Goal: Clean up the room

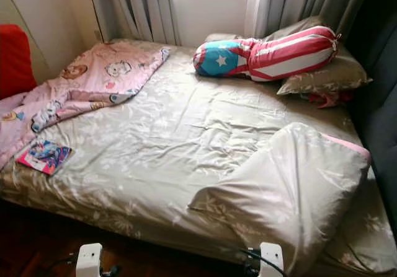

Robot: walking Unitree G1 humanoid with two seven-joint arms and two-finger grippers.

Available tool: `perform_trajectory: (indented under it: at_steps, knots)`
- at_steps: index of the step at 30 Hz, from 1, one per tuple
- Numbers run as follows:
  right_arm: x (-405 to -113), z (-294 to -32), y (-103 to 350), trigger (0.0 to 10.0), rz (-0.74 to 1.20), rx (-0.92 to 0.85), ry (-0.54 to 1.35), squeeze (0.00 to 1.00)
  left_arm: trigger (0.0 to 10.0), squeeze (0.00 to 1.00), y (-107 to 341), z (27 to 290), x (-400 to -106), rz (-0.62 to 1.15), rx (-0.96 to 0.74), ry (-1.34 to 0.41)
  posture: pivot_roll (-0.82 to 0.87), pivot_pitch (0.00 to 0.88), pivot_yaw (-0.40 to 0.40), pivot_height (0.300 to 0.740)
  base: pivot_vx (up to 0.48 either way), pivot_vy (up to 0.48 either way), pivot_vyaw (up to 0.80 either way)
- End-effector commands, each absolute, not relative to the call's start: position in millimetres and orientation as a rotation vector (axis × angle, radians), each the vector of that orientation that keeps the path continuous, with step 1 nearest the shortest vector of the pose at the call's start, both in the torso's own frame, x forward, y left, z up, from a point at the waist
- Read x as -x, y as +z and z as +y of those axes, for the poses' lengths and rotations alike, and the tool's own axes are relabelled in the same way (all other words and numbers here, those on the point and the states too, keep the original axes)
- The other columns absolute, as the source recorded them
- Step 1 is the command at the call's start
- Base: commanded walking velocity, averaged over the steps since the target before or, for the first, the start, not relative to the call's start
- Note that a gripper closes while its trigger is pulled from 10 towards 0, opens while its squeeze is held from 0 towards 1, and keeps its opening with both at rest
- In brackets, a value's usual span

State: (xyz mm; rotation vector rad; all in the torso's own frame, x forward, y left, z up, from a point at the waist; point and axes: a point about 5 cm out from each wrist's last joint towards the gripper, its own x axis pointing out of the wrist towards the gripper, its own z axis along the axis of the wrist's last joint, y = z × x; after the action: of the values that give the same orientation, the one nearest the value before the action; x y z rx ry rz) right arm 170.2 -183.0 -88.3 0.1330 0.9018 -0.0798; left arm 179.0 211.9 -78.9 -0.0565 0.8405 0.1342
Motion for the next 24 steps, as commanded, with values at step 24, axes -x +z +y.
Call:
perform_trajectory:
  at_steps: [24]
  knots:
    - [-167.3, -175.5, -91.0, 10.0, 0.936, -0.144, -0.061, 0.00, 10.0, 0.00, -82.1, 221.7, -168.2, 0.877, 0.024, 0.152, 0.00, 0.000, -0.027, 0.740, 0.000, -0.117, -0.56]
